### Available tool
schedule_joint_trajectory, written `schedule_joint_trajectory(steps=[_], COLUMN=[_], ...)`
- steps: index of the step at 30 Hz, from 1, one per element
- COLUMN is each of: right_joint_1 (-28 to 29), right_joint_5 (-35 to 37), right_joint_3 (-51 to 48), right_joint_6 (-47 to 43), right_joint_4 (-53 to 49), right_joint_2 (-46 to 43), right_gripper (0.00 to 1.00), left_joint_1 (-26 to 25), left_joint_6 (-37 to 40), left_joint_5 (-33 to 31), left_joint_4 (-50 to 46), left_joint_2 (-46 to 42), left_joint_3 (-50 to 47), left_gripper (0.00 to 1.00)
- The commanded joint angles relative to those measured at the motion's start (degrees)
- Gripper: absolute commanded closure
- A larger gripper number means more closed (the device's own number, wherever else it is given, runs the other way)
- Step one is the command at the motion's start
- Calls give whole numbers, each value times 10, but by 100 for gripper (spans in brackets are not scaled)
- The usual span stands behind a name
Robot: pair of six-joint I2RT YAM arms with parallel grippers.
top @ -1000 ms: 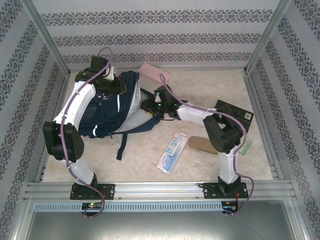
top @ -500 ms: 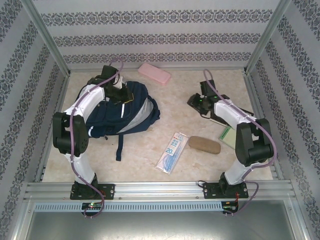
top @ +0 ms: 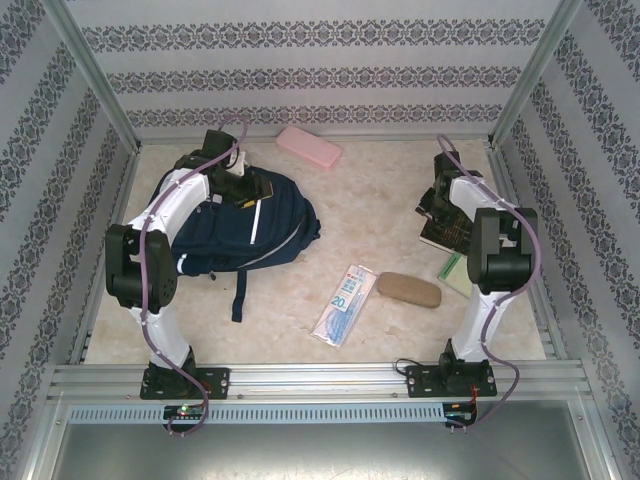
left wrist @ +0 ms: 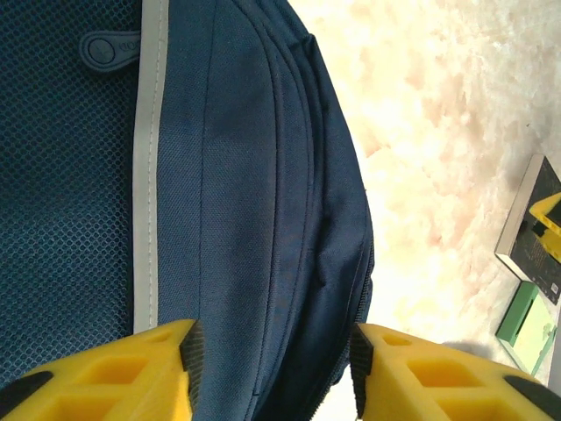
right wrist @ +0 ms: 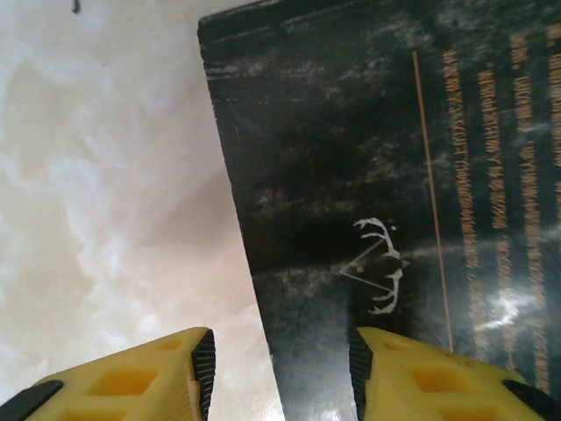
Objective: Pack the student bag
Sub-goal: Close the student bag at the top-left of the table, then move the book to the center of the table.
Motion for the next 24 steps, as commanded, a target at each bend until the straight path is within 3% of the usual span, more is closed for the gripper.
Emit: schedule_joint_trajectory(steps=[1, 6, 17, 24], right_joint_1=[11, 55, 240, 314], right_joint_5=[-6, -57, -142, -200], right_joint_3=[27, 49, 131, 132], right_joint_6=[2, 14, 35, 24], right_joint_4=[-43, -45, -42, -32], right_joint_2=[24, 51, 108, 93], right_gripper=[54, 54, 54, 55], left_joint_1=[-4, -5, -10, -15], left_joint_6=[10, 9, -1, -8], left_joint_5=[3, 9, 26, 33], left_joint_4=[-5, 2, 18, 31], left_joint_2=[-15, -12, 7, 28], left_joint_3=[11, 11, 17, 18], left_gripper=[49, 49, 49, 49])
